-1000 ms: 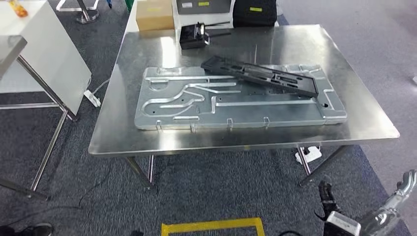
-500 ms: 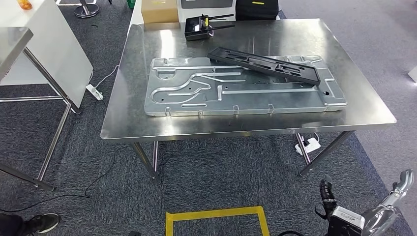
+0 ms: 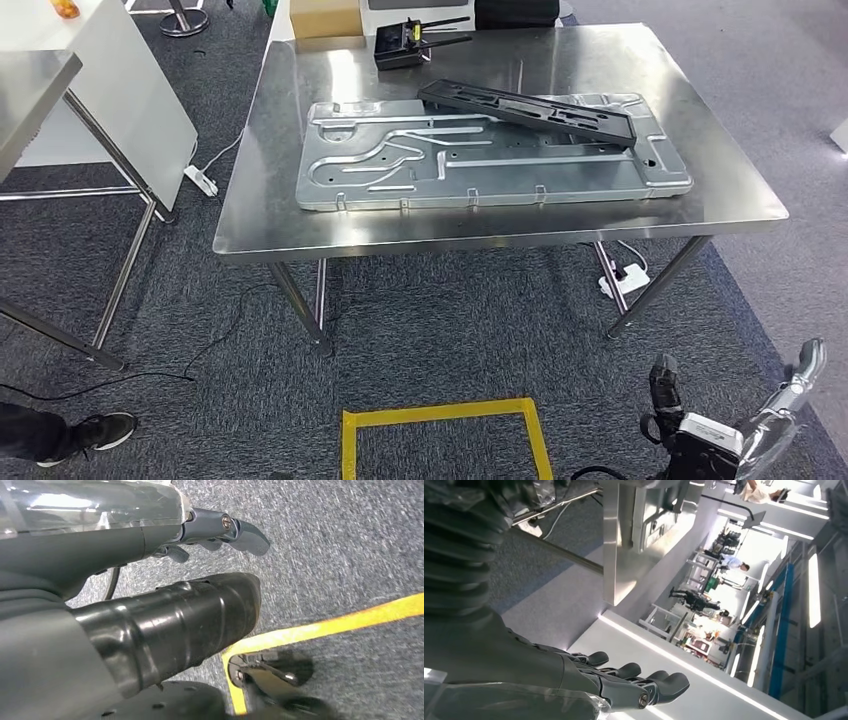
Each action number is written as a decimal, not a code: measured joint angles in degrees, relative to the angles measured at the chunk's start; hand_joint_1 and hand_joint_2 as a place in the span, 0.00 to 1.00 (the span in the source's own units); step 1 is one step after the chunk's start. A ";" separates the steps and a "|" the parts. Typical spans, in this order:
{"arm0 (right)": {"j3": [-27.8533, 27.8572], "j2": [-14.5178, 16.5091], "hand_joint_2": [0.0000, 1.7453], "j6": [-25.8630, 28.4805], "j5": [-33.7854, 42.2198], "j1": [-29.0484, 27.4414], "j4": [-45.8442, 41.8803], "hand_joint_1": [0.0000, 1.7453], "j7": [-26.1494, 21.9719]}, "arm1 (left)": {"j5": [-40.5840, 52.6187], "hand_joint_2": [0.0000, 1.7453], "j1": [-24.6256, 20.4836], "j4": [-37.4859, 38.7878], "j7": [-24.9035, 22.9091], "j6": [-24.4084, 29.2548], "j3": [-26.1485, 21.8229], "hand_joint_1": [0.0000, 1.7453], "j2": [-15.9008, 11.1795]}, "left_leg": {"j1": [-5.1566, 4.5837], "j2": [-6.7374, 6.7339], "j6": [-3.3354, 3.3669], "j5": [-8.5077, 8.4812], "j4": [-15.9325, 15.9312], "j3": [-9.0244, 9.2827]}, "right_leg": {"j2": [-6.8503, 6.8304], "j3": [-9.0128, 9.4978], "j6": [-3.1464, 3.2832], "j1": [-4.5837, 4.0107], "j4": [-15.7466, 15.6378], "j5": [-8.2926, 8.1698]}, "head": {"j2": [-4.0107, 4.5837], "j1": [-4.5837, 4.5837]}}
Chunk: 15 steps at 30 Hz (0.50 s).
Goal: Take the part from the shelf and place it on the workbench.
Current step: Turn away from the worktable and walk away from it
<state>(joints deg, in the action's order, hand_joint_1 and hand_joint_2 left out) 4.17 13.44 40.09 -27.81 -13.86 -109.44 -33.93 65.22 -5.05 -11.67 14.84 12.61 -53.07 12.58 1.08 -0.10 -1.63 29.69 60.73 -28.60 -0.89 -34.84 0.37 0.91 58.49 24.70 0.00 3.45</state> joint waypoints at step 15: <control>-0.88 -2.80 0.00 0.00 2.31 -1.17 0.34 0.00 -0.09 | -0.63 0.00 0.19 0.00 0.74 0.21 -1.10 0.00 0.03 | -1.07 -4.32 3.76 -2.72 -3.46 -2.23 | -1.98 3.20 -1.58 -0.25 2.77 4.32 | 0.00 0.05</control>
<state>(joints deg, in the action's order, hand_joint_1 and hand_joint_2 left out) 3.29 10.63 40.09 -25.50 -15.03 -109.10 -34.02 64.59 -4.86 -11.67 15.58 12.82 -54.17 12.61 0.02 -4.42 2.13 26.97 57.27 -30.83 -2.87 -31.63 -1.21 0.67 61.26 29.02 0.00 3.50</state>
